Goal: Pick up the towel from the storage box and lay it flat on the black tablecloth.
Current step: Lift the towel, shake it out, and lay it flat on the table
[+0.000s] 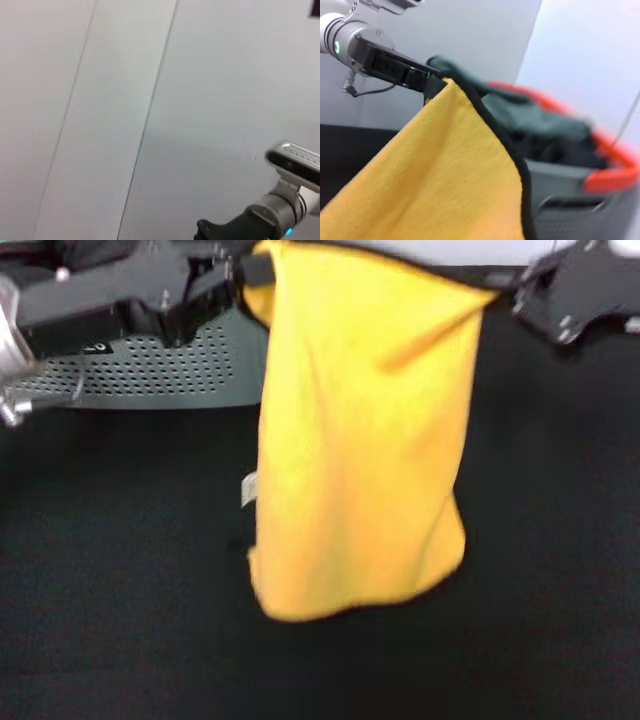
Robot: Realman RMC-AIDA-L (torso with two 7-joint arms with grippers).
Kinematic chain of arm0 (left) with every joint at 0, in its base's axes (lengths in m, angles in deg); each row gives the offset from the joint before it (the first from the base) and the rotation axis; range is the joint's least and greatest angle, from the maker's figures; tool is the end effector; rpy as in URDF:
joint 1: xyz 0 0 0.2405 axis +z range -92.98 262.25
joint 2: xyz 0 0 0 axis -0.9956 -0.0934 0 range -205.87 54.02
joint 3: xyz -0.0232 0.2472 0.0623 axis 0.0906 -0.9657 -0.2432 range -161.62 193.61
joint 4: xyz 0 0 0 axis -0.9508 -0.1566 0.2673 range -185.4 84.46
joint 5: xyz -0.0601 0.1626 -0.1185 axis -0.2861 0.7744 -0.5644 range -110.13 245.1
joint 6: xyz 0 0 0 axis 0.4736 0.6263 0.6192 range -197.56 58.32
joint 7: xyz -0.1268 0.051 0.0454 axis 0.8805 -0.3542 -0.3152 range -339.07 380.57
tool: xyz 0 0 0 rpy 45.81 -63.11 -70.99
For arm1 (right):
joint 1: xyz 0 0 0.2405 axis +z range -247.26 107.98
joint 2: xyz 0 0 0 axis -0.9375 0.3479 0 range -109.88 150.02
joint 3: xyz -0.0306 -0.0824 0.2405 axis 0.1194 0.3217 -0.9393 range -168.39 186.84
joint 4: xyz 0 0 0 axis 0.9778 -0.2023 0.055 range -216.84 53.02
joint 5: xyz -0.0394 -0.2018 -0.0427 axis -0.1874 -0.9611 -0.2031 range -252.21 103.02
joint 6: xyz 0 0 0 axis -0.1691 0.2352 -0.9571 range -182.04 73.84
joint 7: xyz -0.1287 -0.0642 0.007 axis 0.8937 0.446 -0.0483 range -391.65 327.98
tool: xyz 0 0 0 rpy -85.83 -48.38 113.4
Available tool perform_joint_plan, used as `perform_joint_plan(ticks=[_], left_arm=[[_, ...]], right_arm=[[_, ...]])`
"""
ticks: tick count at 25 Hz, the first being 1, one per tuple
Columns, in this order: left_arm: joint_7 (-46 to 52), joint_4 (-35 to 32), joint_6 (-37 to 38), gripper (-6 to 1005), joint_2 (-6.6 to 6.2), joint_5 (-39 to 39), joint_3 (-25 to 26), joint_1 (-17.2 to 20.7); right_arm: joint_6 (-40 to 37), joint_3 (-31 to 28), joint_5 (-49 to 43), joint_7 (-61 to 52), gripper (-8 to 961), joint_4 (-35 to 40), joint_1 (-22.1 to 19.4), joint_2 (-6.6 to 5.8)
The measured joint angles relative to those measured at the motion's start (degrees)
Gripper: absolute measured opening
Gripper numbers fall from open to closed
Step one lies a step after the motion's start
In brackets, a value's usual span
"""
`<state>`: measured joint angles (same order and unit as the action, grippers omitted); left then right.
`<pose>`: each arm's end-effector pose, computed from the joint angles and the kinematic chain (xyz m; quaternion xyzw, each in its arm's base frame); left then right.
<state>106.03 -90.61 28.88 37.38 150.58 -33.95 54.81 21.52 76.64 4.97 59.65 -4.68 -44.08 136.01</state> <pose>-0.2062 0.3420 0.0668 -0.8865 -0.1519 -0.4251 0.1020 0.1412 0.3655 0.0609 -0.9529 -0.0418 0.1847 0.2368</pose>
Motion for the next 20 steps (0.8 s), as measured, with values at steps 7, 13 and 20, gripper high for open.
perform_joint_plan(ticks=[7,13,20], left_arm=[[2.63,-6.05,3.37,22,-0.25,-2.63,0.15,-1.92],[1.61,-5.81,7.90,22,-1.73,-2.00,0.12,1.30],[-1.34,-6.03,17.29,22,-5.70,-5.97,0.16,10.35]], right_arm=[[-0.01,-0.14,1.65,-6.39,5,18.97,-6.10,-0.28],[2.08,6.31,1.65,-9.33,5,24.87,-13.35,0.07],[4.56,10.89,8.70,-9.55,5,39.19,-23.78,-0.55]])
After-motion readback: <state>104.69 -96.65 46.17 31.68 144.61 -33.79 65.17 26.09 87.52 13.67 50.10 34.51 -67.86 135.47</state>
